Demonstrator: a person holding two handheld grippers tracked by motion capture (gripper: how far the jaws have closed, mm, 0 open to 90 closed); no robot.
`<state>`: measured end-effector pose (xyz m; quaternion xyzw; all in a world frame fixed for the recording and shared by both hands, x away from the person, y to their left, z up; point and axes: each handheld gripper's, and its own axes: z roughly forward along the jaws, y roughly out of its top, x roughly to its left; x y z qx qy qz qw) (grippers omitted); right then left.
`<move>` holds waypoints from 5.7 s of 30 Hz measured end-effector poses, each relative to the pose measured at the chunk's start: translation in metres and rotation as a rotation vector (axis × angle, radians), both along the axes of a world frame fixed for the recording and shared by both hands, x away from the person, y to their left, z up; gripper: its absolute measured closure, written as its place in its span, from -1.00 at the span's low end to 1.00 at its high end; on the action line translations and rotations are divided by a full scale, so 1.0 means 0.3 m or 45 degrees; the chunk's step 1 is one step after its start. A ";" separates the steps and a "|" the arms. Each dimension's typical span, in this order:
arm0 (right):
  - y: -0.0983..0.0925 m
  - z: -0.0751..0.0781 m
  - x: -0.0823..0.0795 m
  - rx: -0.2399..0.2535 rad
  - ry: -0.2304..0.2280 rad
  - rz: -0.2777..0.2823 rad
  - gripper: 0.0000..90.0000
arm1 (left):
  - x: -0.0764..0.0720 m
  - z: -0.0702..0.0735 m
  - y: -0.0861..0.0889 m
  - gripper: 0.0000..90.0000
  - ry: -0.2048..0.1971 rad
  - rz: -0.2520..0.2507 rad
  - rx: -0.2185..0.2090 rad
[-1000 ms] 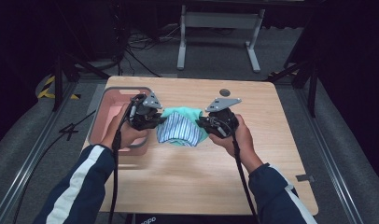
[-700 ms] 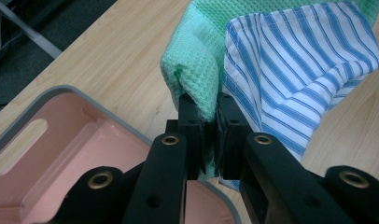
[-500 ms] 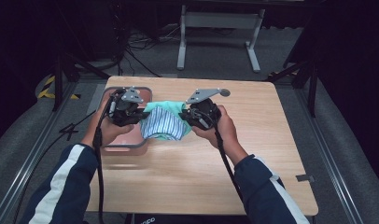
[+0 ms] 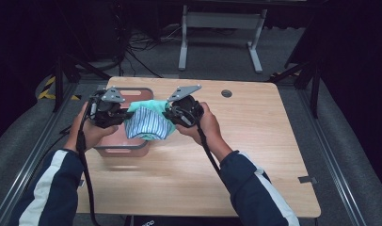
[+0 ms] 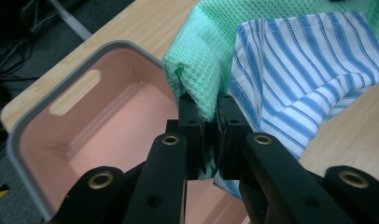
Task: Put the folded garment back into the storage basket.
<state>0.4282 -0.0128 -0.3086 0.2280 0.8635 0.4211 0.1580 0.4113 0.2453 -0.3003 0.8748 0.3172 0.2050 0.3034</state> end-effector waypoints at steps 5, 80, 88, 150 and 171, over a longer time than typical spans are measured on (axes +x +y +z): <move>0.043 0.000 0.008 0.019 -0.006 0.014 0.85 | -0.005 0.004 0.035 0.84 -0.005 0.051 0.013; 0.357 -0.296 0.122 -0.183 0.180 0.102 0.73 | 0.042 -0.295 0.177 0.51 0.120 0.288 0.147; 0.352 -0.299 0.113 -0.197 0.159 0.094 0.62 | 0.023 -0.280 0.191 0.19 0.099 0.328 0.087; -0.063 -0.150 0.000 -0.338 -0.065 0.000 -0.09 | -0.128 -0.175 -0.155 -0.42 -0.161 0.051 -0.051; -0.263 -0.173 -0.088 -0.412 -0.067 -0.053 -0.14 | -0.177 -0.217 -0.302 -0.44 -0.168 -0.095 -0.065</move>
